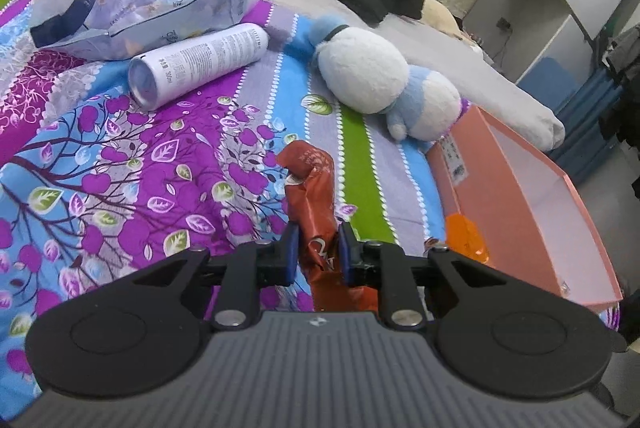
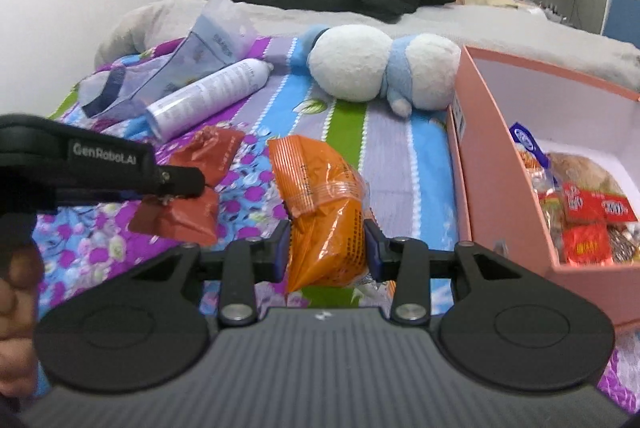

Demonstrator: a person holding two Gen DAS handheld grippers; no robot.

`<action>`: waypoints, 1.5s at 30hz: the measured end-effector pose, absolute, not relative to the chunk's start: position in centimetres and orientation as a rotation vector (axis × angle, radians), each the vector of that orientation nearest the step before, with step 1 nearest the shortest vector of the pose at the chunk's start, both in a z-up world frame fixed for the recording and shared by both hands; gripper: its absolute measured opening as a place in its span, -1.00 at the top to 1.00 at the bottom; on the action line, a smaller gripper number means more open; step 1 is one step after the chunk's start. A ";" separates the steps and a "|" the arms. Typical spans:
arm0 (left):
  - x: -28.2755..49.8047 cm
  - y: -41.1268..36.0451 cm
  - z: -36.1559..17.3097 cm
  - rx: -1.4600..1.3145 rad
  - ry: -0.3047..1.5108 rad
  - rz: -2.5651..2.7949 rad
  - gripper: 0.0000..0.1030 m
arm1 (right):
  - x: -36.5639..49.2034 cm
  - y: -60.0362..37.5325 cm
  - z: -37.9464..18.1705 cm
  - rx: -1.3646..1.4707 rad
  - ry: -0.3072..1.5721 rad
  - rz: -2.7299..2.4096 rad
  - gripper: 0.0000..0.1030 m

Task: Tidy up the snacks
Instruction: 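Carry both held packets over the pink box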

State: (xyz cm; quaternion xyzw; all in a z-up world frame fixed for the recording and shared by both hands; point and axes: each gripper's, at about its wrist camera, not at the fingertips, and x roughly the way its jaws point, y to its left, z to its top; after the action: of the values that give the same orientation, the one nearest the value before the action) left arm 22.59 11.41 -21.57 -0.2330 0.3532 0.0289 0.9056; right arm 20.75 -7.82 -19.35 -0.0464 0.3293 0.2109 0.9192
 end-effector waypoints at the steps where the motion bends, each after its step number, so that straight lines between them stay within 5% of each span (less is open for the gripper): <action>1: 22.2 11.2 -21.1 -0.462 0.730 0.055 0.55 | 20.4 -8.0 -19.2 -0.090 0.686 0.437 0.22; 23: 16.3 6.4 -14.2 -0.357 0.666 -0.047 0.57 | 16.1 -13.5 -12.7 0.049 0.641 0.455 0.22; 45: 23.2 -6.3 -11.7 -0.205 0.663 -0.299 0.57 | 17.7 -23.2 -10.6 0.040 0.544 0.247 0.21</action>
State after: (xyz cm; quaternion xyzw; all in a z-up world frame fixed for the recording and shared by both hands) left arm 23.21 -6.33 -11.72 -0.1002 0.3239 -0.1460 0.9294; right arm 17.74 -23.20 -10.62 0.0195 0.2678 0.1214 0.9556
